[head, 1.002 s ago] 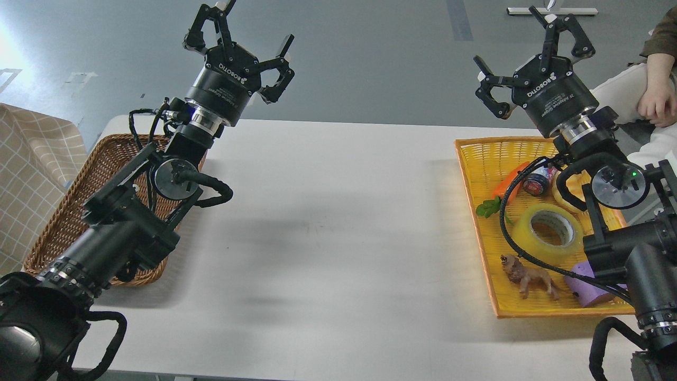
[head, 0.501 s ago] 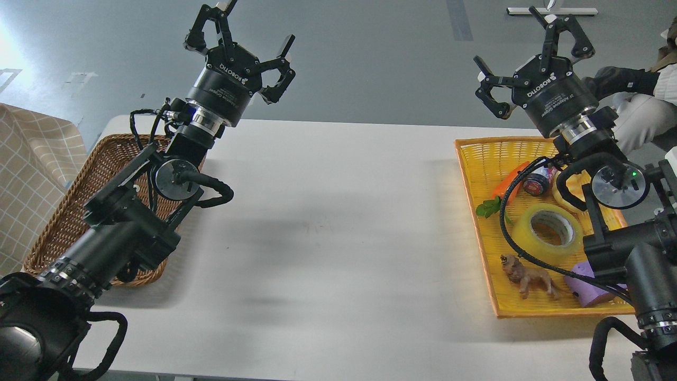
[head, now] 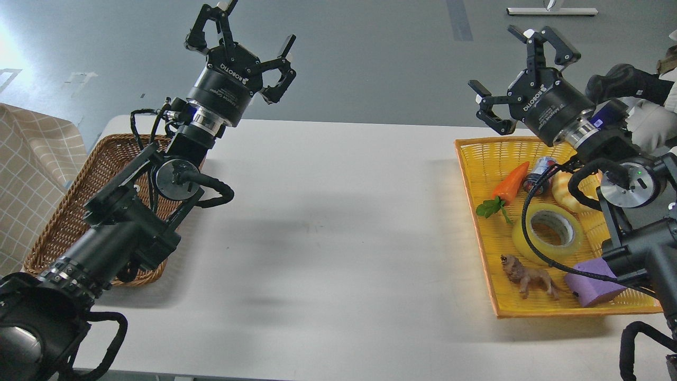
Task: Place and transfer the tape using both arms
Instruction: 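Move the right gripper over the yellow tape roll in the tray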
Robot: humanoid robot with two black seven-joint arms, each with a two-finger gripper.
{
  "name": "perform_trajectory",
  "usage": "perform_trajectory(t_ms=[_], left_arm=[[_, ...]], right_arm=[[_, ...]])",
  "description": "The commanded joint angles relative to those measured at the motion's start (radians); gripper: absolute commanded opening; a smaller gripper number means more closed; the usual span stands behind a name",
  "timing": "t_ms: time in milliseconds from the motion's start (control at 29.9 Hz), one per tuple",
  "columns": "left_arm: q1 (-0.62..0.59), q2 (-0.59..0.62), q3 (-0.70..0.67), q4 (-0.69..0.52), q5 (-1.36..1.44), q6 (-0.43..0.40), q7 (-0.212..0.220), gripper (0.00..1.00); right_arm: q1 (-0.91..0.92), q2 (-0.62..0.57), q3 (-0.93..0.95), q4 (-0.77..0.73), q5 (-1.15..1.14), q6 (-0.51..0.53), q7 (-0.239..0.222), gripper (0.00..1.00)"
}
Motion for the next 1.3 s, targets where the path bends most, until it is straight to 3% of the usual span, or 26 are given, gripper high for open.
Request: perform_trajectory(t_ms=[0,267,702,902,1270], left_arm=[[-0.002,-0.002,0.001,0.000,0.000,0.000,0.000,0.98],[-0.003,0.006,0.001,-0.001,0.001,0.000,-0.002,0.98],[-0.003,0.007,-0.001,-0.003,0.001,0.000,-0.002,0.98],[-0.006,0.006,0.001,-0.003,0.001,0.000,0.000,0.98],[-0.008,0.018,-0.001,-0.003,0.001,0.000,0.000,0.98]], right_arm=[[-0.001,-0.044,-0.038,0.035,-0.107,0.000,0.000,1.00],[-0.004,-0.133,-0.151,0.105,-0.274,0.000,-0.008,1.00],[-0.004,-0.411,-0.361,0.285,-0.513,0.000,-0.023,1.00],[-0.003,-0.532,-0.453,0.329,-0.538,0.000,-0.028,1.00],[-0.013,-0.632,-0.530,0.349,-0.540,0.000,-0.029,1.00]])
